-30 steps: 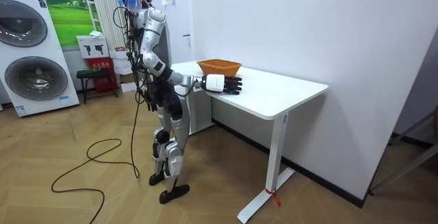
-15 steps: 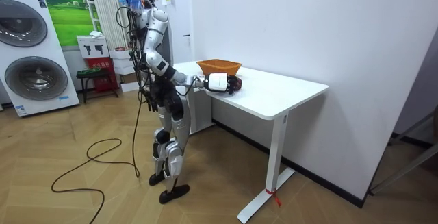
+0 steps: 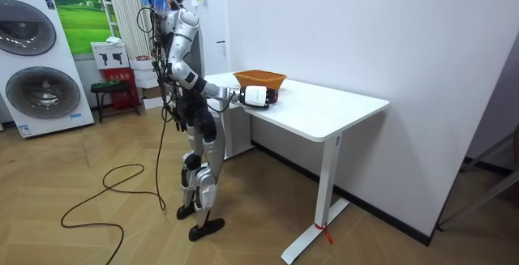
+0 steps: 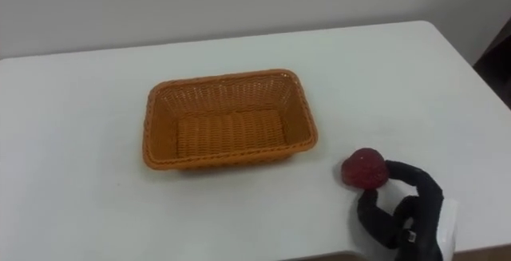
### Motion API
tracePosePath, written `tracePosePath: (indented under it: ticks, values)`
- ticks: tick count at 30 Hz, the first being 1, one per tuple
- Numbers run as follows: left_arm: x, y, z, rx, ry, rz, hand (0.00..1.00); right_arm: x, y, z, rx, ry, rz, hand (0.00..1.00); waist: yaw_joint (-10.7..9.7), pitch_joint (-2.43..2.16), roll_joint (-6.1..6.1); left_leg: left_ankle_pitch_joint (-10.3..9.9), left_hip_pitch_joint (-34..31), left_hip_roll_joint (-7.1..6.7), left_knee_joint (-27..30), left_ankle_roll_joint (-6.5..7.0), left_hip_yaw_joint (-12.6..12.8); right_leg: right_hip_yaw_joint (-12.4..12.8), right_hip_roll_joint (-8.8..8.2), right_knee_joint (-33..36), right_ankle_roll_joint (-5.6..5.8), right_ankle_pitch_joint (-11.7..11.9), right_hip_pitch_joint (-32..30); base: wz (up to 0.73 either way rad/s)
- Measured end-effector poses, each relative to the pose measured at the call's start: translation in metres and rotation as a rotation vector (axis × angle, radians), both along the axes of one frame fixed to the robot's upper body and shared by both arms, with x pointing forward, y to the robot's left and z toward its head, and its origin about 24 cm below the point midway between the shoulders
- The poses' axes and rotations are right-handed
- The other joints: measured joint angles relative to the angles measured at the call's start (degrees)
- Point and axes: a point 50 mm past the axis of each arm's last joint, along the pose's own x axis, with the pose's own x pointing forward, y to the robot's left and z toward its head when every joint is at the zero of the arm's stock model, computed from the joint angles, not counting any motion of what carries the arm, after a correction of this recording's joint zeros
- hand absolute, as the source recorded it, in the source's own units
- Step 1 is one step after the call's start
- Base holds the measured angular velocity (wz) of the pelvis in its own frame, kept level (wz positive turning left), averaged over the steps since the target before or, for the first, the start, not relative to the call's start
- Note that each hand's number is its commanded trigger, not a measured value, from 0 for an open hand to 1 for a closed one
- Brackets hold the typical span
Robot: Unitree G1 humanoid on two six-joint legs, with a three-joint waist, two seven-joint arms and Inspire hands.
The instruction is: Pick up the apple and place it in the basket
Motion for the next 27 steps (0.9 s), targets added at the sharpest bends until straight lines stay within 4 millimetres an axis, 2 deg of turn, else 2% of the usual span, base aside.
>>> tracePosePath:
  ticks: [5, 8, 11, 15, 20, 27]
  values:
    - [-0.004, 0.0, 0.0, 0.0, 0.018, 0.002, 0.0, 0.012, 0.009, 0.01, 0.019, -0.045, 0.03, 1.0, 0.64, 0.37, -0.02, 0.01, -0.16, -0.28, 0.07, 0.01, 0.15, 0.17, 0.03, 0.09, 0.0, 0.0, 0.0, -0.01]
    - [-0.005, 0.0, 0.0, -0.013, 0.021, 0.002, 0.0, 0.027, 0.013, 0.029, 0.031, -0.143, 0.049, 1.0, 0.76, 0.36, 0.01, 0.01, -0.33, -0.29, 0.3, 0.01, 0.16, 0.16, 0.0, 0.06, 0.0, 0.0, -0.05, 0.0]
    - [-0.003, -0.001, 0.0, -0.02, 0.015, -0.002, 0.0, 0.04, 0.015, 0.042, 0.06, -0.222, 0.056, 1.0, 0.89, 0.2, -0.1, 0.01, -0.48, -0.31, 0.35, 0.01, -0.44, -0.49, -0.07, -0.01, 0.0, 0.0, 0.03, 0.06]
    - [-0.004, -0.001, 0.0, -0.018, 0.022, -0.002, 0.0, 0.052, 0.016, 0.056, 0.063, -0.299, 0.064, 1.0, 1.55, 0.25, -0.25, 0.01, -1.02, -0.37, 0.46, 0.01, -0.7, -0.61, -0.03, -0.01, 0.0, 0.0, -0.29, 0.03]
    - [-0.01, 0.0, 0.0, -0.015, 0.05, 0.004, 0.0, 0.061, 0.012, 0.065, 0.051, -0.351, 0.04, 1.0, 1.67, 0.18, -0.33, 0.02, -1.1, -0.39, 0.58, 0.01, -0.99, -0.67, -0.01, -0.06, 0.0, 0.0, -0.19, 0.02]
    - [-0.011, 0.001, 0.0, -0.01, 0.052, 0.009, 0.0, 0.063, 0.004, 0.073, 0.029, -0.395, -0.018, 1.0, 1.73, 0.08, -0.41, 0.03, -1.08, -0.4, 0.84, 0.01, -1.05, -0.67, -0.03, -0.08, 0.0, 0.0, -0.07, 0.0]
